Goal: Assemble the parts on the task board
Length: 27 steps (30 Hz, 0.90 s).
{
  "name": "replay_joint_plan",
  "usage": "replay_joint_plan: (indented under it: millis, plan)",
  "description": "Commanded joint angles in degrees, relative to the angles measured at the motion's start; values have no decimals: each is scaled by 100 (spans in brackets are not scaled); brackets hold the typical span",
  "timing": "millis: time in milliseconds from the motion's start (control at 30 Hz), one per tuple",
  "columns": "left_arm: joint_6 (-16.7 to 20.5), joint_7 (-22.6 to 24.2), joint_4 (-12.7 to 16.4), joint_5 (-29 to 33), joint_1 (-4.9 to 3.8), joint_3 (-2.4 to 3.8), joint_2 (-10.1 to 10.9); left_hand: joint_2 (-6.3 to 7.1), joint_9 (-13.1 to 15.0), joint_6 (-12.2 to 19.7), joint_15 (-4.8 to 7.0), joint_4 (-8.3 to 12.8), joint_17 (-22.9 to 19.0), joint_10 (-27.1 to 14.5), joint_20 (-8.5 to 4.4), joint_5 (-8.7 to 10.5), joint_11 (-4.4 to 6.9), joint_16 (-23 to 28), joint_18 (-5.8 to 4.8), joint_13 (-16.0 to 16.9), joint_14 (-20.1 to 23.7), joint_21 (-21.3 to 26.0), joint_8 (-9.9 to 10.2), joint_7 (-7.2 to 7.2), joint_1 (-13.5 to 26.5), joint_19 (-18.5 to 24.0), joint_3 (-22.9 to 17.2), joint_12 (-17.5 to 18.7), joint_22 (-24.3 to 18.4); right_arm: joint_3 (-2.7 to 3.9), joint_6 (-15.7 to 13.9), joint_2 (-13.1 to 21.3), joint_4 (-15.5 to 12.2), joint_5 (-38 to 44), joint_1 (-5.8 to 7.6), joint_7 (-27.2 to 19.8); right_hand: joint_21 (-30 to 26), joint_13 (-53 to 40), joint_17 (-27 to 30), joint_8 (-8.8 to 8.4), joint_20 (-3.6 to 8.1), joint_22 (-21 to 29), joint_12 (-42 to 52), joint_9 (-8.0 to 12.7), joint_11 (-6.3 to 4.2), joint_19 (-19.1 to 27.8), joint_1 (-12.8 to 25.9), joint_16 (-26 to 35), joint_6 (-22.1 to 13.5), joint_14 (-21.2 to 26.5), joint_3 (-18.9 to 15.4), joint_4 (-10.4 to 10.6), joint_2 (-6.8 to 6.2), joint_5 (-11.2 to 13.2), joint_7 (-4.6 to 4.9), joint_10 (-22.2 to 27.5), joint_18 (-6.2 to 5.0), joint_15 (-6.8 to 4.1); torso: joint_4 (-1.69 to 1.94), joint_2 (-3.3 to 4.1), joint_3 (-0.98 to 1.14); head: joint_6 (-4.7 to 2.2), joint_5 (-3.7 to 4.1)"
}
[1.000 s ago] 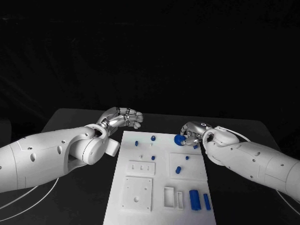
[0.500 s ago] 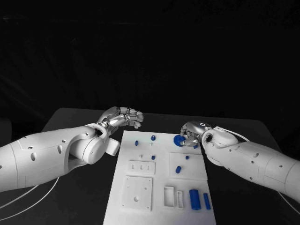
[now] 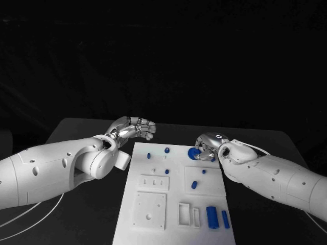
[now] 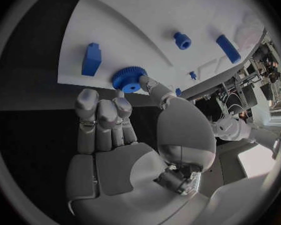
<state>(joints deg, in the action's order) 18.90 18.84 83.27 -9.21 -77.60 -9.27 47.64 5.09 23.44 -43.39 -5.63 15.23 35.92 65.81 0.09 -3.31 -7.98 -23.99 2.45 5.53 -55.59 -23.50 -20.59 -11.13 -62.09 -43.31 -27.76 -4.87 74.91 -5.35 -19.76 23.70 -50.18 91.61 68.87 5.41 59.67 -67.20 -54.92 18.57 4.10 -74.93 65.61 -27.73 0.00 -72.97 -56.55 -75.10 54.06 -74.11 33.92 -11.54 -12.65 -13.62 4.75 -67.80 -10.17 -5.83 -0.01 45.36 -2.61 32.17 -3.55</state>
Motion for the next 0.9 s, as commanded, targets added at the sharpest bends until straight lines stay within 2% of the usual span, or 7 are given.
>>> replay_joint_plan:
  millis: [33, 300, 433, 700, 900]
  plan:
    - [-35, 29, 15, -32, -4, 6, 1, -12, 5, -2, -8, 18, 8, -12, -11, 32, -24, 27, 60, -7, -44, -37, 22, -12, 26, 9, -13, 40, 110, -34, 10, 10, -63, 186, -61, 114, 28, -11, -9, -25, -4, -81, 16, -9, -20, 31, 17, 23, 141, -12, -31, 13, 38, -57, 149, -9, -483, -51, 2, -4, -2, 4, 3]
    - [-32, 33, 14, -34, -4, 7, 5, -15, 6, -2, -8, 18, 10, -11, -11, 31, -25, 29, 60, -7, -45, -37, 23, -13, 23, 9, -16, 41, 110, -32, -276, 108, -237, 330, -60, 326, 39, -39, -32, -9, 7, -71, 66, -38, -42, -3, -92, 45, 213, -34, 113, 98, 15, 66, 125, -84, -483, -71, 5, -6, -1, -5, 7]
    - [-27, 35, 13, -34, -4, 7, 19, -17, 6, -2, -8, 19, 11, -10, -11, 31, -24, 30, 60, -7, -45, -38, 23, -13, 21, 10, -17, 41, 110, -28, -506, 205, -452, 469, -40, 425, 48, -52, -47, -17, 12, -69, 89, -46, -47, -20, -151, 51, 227, -46, 221, 157, -26, 138, 120, -123, -483, -76, -6, -8, 5, -14, -6]
    - [-14, 41, 16, -34, -5, 8, 37, -19, 7, -3, -8, 20, 13, -7, -11, 31, -23, 32, 60, -6, -46, -39, 24, -13, 18, 10, -20, 41, 110, -19, -632, 303, -989, 983, 70, 506, 78, -92, -78, -23, 17, -72, 146, -66, -53, -61, -230, 58, 271, -68, 403, 294, -142, 229, 113, -212, -483, -79, -12, -4, 7, -39, -10]
    - [-16, 44, 20, -34, -5, 9, 33, -20, 8, -3, -8, 20, 15, -5, -11, 31, -23, 33, 60, -6, -47, -39, 24, -13, 17, 10, -21, 41, 110, -19, -747, 268, -1210, 1267, 77, 667, 95, -101, -87, -26, 14, -74, 159, -77, -60, -75, -267, 72, 301, -79, 489, 374, -223, 338, 105, -254, -483, -84, 9, 1, 1, -60, -6]
